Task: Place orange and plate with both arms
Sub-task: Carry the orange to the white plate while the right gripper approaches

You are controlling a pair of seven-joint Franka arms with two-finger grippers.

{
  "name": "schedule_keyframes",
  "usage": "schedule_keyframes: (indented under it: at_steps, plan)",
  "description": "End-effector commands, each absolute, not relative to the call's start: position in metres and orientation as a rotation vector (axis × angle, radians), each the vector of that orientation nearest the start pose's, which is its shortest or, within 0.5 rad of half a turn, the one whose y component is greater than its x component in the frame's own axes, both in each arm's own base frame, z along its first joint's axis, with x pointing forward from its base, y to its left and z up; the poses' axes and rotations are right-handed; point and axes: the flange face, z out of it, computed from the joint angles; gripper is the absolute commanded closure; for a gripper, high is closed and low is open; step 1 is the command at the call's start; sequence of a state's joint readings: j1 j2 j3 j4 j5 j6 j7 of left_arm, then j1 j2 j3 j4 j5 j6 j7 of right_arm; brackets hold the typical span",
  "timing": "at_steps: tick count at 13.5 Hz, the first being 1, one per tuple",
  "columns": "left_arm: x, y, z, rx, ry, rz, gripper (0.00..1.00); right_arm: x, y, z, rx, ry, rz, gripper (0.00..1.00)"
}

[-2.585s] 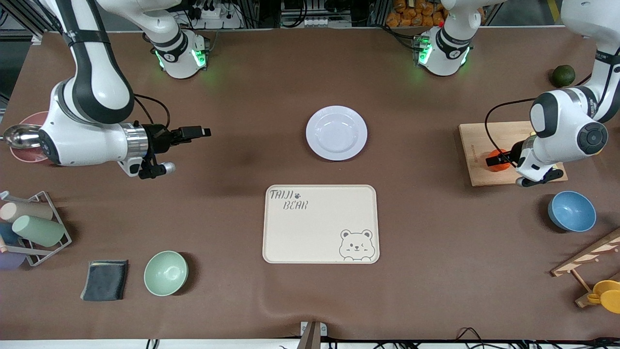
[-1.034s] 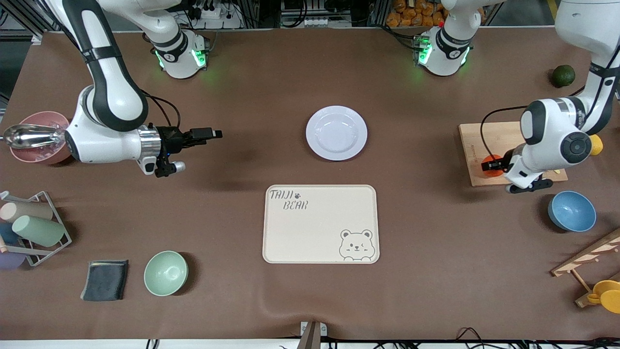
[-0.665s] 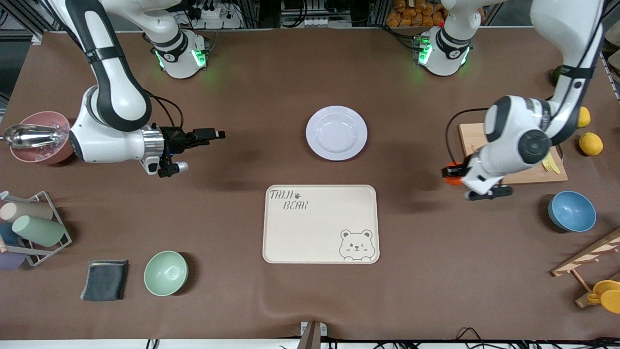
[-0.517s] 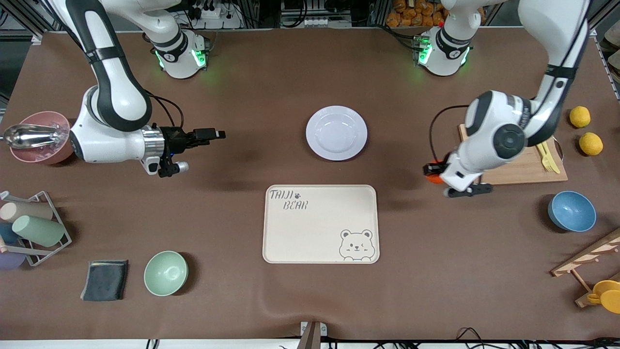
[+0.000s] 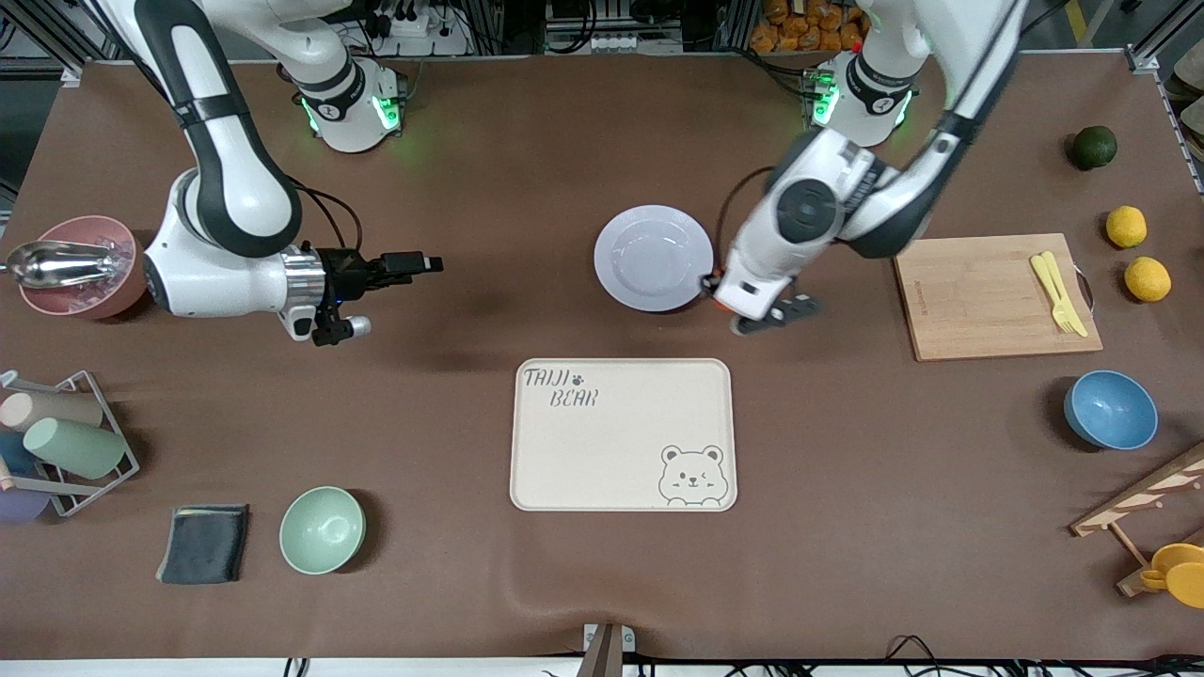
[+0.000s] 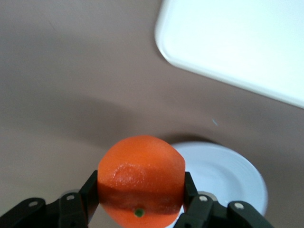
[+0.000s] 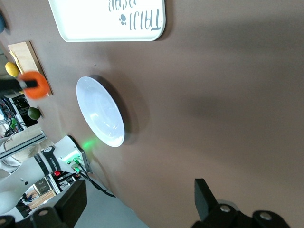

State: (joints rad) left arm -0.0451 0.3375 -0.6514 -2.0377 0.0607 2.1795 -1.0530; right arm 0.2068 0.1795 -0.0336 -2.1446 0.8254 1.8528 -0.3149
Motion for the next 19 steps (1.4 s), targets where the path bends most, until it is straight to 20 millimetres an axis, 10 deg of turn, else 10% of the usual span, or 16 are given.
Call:
schedule_keyframes:
  at_steps: [1,7,9,11,12,19]
  plan:
    - [0.433,-0.414,0.285,-3.048,-0.695,0.372,0.84,0.501,0.153,0.305,-2.343,-0.055,0.476,0.00]
    - [0.395,-0.451,0.218,-3.001,-0.726,0.447,0.78,0.498,0.175,0.293,-2.321,-0.043,0.483,0.00]
    - [0.392,-0.452,0.205,-2.984,-0.744,0.454,0.57,0.496,0.186,0.284,-2.319,-0.037,0.488,0.00]
    - [0.391,-0.450,0.199,-2.976,-0.728,0.446,0.00,0.491,0.211,0.271,-2.279,-0.001,0.495,0.00]
    - [0.394,-0.449,0.200,-2.973,-0.742,0.437,0.00,0.488,0.225,0.267,-2.285,0.003,0.479,0.00]
    - [0.457,-0.400,0.330,-2.977,-0.996,0.135,0.00,0.415,0.332,0.228,-2.274,0.120,0.423,0.00]
